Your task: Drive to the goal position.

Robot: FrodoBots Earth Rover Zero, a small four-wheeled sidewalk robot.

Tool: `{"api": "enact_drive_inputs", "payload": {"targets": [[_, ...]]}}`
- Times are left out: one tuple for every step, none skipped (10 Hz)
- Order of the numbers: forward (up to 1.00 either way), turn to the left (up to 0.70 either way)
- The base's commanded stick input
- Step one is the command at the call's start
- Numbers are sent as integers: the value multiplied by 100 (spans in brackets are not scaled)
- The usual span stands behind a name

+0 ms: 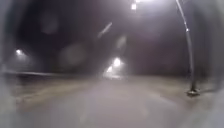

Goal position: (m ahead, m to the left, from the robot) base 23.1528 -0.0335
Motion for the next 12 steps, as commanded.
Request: {"api": "enact_drive_inputs", "payload": {"targets": [[100, -4], [100, -4], [100, -4], [100, -4], [100, -5], [100, -6], [100, -6], [100, -4], [100, -5], [100, -5], [100, -4], [100, -4]]}}
